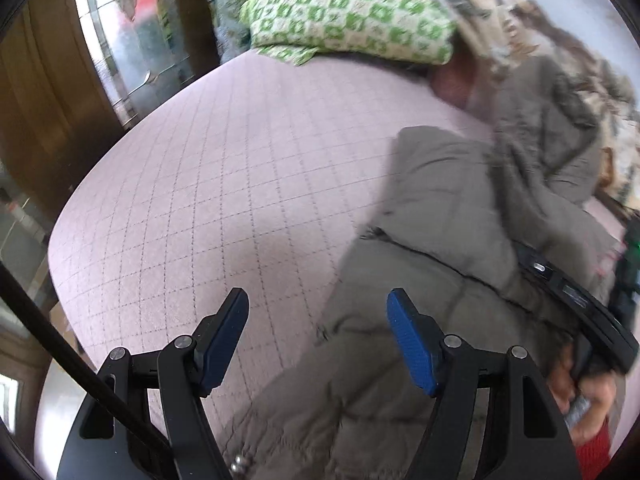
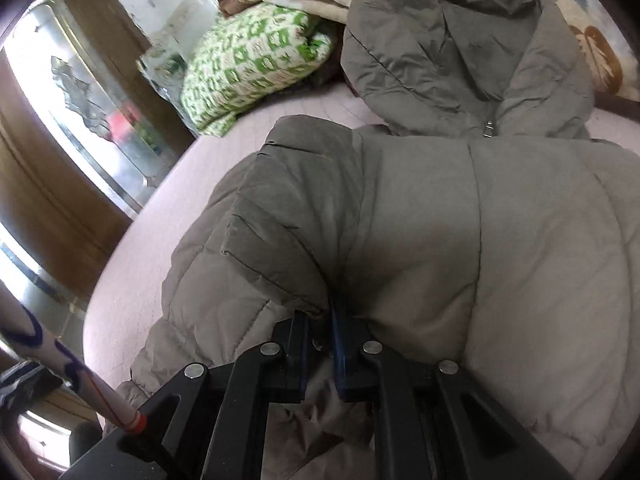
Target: Fold large clothes
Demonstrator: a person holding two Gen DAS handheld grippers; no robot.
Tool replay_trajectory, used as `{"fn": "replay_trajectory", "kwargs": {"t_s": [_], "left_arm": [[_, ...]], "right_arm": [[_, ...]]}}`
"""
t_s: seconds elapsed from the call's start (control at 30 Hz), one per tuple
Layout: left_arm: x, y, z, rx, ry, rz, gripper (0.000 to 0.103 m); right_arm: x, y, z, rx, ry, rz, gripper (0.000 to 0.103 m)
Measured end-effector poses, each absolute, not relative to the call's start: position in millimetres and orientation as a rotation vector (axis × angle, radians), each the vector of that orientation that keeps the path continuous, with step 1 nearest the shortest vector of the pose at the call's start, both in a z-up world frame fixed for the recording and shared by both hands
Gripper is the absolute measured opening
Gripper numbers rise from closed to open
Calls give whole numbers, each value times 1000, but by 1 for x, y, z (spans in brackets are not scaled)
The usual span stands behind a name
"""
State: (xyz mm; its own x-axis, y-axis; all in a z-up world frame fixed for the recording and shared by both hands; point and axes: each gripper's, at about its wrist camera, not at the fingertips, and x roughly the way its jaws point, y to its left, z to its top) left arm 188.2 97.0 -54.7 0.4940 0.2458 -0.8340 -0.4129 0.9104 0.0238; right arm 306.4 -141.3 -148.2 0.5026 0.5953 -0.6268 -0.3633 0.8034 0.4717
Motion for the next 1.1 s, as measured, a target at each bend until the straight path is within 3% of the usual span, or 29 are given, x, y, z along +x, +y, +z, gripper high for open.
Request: {"fn": "replay_trajectory", "kwargs": {"t_s": [0.23,0.33,0.47,0.53,0.83,1.1], "left_arm": [[207,100,-36,-198,982,544,71],[209,107,-20,-272,990,583,71],[201,117,3,-389,955,628,71],[195,118,11,-419,932,643,71],[182,104,20,-329,909,586,71],[171,108,13,-263,871,444,71]], "right_arm": [[316,-179,-164,549,864,735,13],[315,-174,-159,535,850,756,19],[303,-179,-147,595,808,883,64],[295,-183,-141,629,787,931,75],[286,-216,-129,754,721,808,76],[270,-245,-77,579,667,561,76]]}}
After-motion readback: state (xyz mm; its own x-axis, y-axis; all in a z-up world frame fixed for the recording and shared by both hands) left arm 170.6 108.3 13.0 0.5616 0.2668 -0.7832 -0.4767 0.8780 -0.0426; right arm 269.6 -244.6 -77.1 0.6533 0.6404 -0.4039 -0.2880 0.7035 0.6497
